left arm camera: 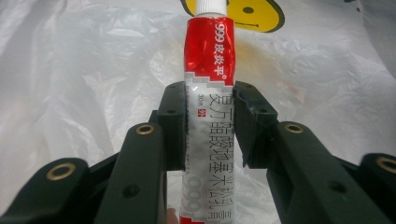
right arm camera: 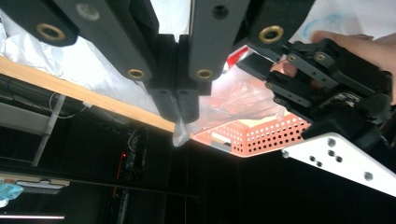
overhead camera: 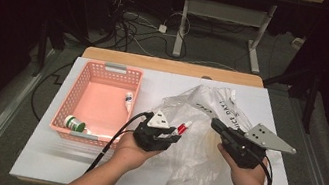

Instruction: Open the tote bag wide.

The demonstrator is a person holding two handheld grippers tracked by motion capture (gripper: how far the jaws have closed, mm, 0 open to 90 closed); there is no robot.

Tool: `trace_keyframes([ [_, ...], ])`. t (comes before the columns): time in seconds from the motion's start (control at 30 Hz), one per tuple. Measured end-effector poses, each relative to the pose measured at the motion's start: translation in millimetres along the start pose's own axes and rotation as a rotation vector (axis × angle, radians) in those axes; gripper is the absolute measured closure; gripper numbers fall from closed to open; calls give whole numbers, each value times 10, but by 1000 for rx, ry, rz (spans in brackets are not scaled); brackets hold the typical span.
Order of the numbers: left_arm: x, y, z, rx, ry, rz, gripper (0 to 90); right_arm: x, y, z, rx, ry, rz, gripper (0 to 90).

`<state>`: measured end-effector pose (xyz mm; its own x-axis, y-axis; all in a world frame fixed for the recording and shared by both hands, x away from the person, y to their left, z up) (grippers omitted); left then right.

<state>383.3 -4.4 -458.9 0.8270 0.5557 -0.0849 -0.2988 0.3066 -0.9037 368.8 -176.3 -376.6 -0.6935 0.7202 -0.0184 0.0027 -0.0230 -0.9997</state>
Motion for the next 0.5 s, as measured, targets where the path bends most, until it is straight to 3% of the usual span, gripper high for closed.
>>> trace_keyframes([
  [0.5, 55, -80, -331, 19, -12, -3, 656, -10, 8, -2, 2, 0, 3, 900],
])
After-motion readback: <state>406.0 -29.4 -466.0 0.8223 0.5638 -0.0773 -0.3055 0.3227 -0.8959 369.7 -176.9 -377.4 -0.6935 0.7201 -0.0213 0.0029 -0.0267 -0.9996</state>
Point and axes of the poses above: each handheld gripper's, and its own axes: z roughly backward along the jaws, y roughly out of its underside, x roughly to its left, the point moved 7 cm from there along -z, roughly forward along the jaws, and after that the axes turned 11 degrees about -x, right-handed, at the moved point
